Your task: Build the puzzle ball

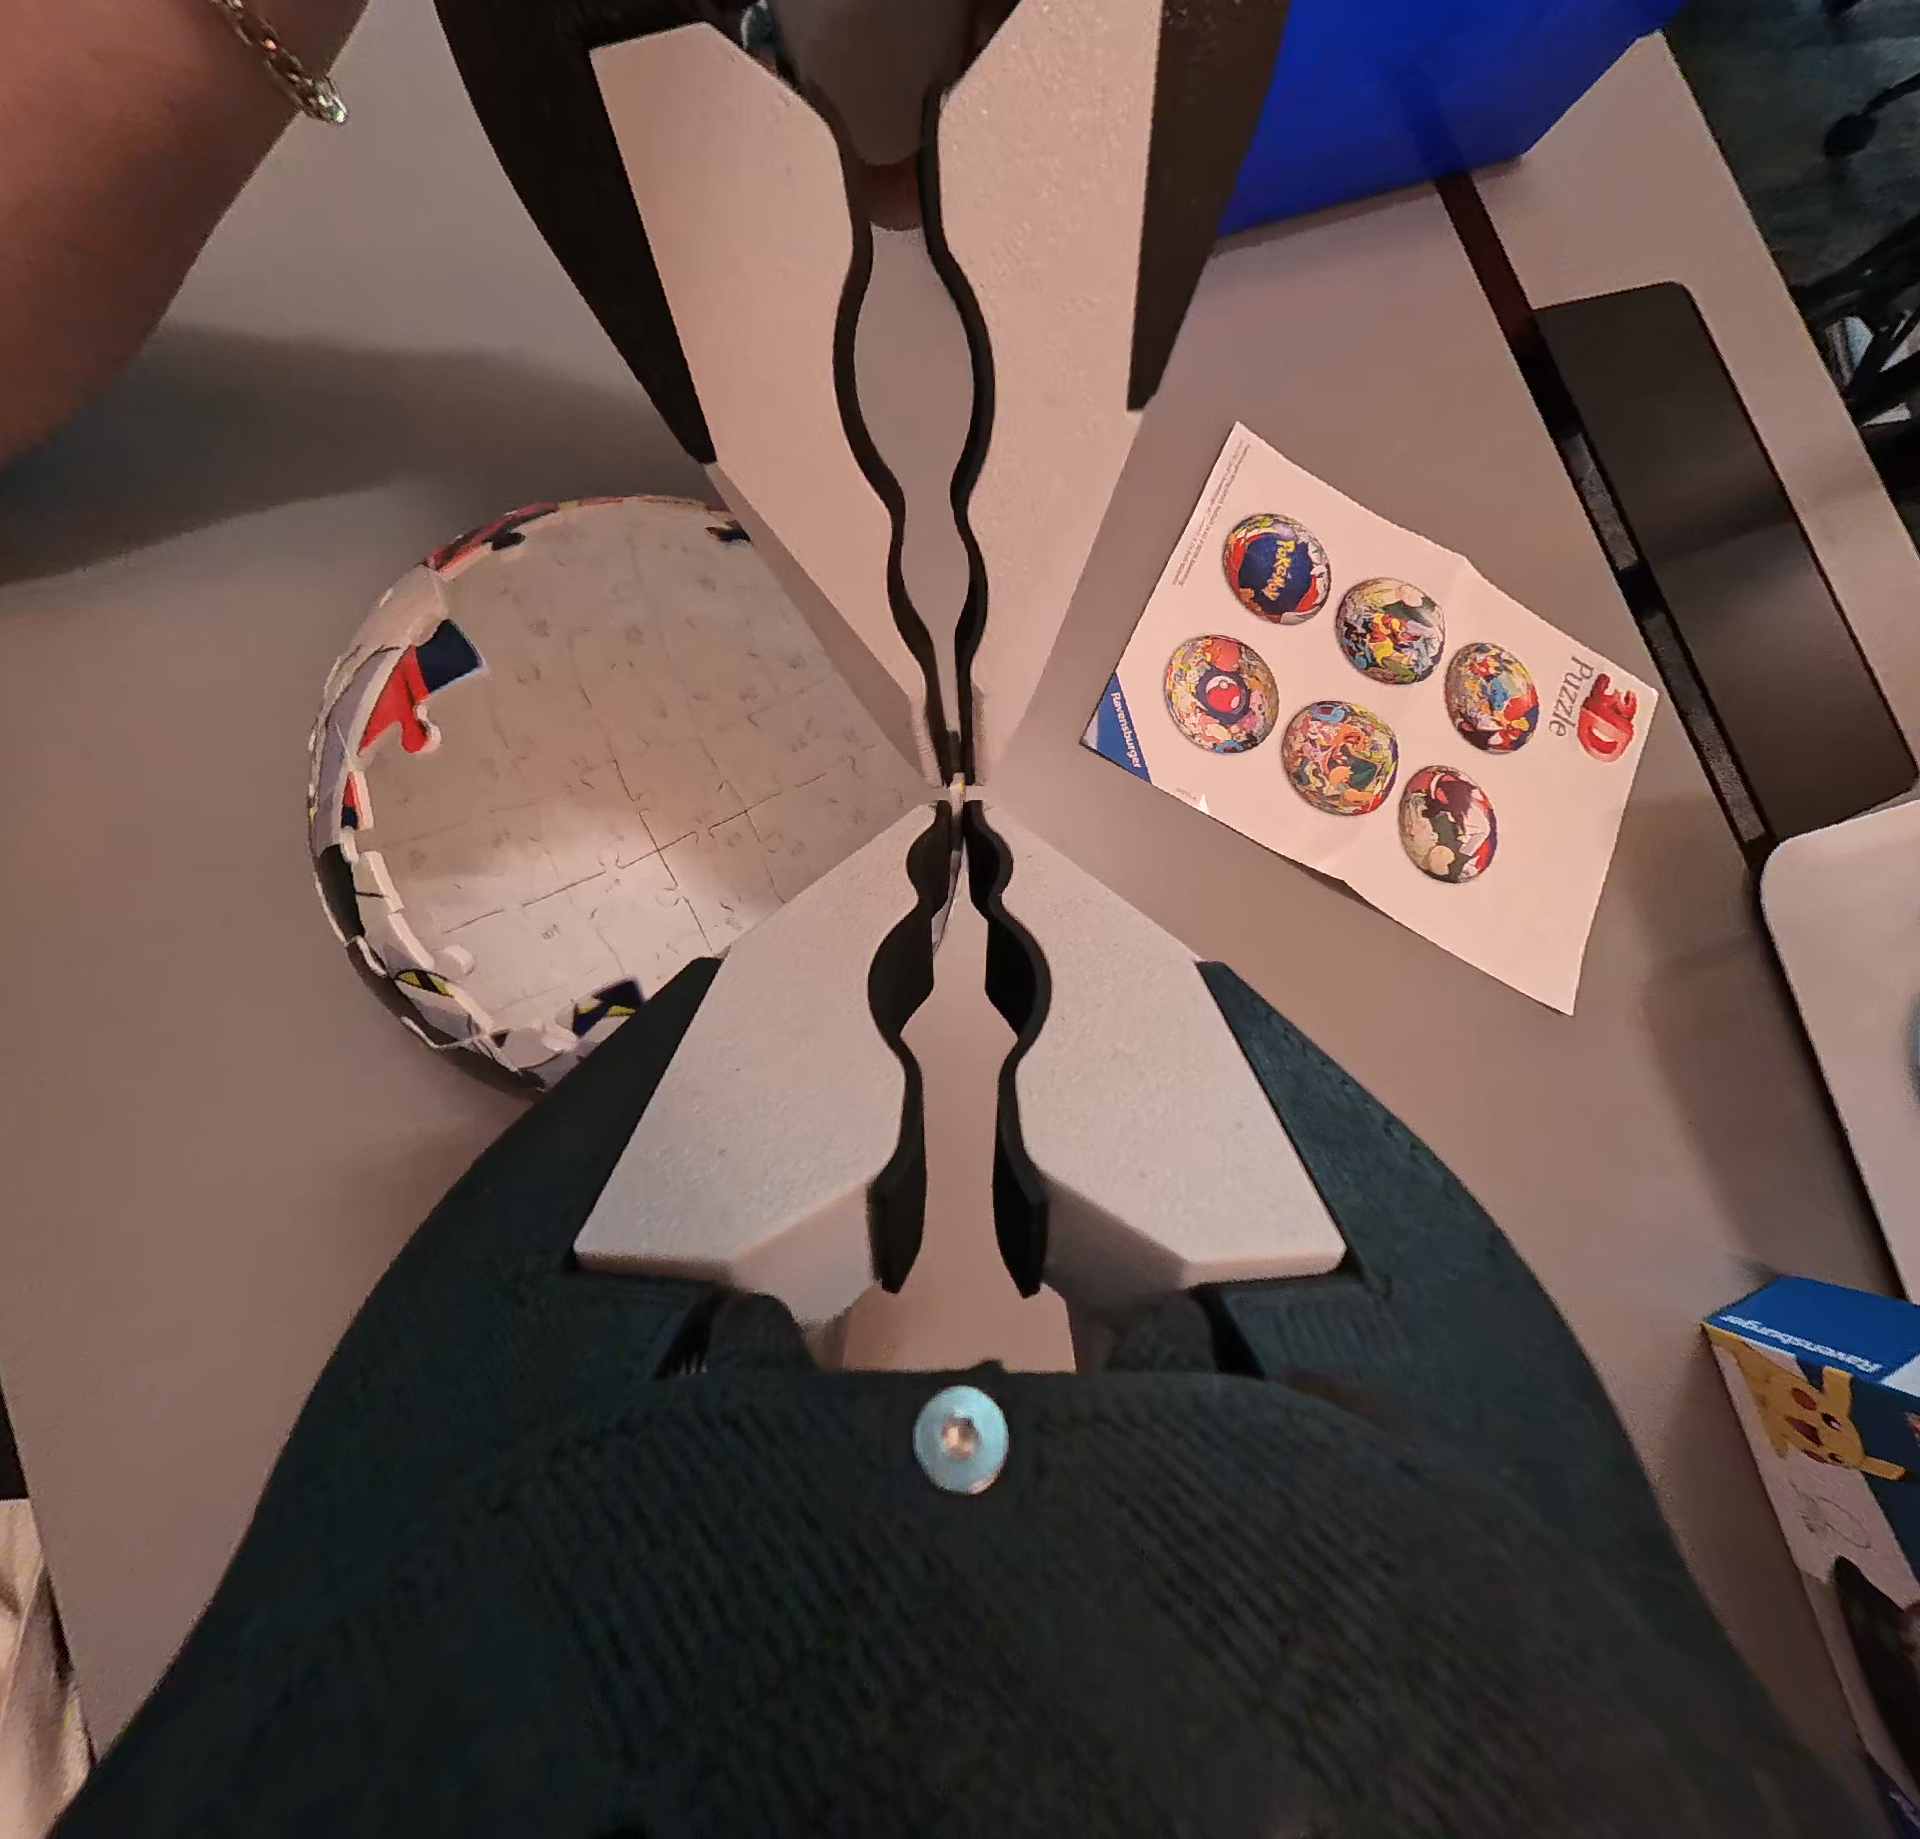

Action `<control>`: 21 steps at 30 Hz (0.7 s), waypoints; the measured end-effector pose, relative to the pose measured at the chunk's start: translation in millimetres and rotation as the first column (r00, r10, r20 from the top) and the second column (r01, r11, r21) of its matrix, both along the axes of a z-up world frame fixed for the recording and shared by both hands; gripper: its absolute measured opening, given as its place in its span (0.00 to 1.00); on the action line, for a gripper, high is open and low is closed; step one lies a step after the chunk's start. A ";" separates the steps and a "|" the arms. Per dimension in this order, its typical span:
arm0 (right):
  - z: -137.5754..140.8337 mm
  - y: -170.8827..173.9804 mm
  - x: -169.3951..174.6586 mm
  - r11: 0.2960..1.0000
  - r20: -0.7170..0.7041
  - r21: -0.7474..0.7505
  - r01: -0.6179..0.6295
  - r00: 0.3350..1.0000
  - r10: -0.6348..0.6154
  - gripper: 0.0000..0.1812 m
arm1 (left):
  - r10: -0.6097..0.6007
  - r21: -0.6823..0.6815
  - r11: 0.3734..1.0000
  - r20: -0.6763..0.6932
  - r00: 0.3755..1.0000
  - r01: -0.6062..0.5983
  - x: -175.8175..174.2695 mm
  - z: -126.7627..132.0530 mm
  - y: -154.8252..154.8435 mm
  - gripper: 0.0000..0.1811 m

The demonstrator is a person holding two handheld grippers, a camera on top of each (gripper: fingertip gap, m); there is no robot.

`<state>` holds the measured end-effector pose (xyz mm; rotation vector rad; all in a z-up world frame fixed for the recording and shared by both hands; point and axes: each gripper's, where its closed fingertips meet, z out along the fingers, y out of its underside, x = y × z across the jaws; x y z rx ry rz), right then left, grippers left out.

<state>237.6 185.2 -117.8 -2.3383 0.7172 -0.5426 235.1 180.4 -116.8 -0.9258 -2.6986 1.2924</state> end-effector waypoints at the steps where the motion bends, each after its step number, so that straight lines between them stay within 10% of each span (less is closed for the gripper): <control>1: 0.5 -0.5 -0.2 1.000 0.002 0.003 -0.002 1.000 0.002 0.00 | -0.002 -0.002 1.000 0.000 1.000 0.002 -0.4 0.3 -0.5 0.00; 21: 2.1 -1.5 -6.9 0.997 0.005 -0.011 -0.075 0.997 0.075 0.08 | -0.039 0.029 0.999 0.052 0.998 0.037 -7.2 -0.3 3.3 0.00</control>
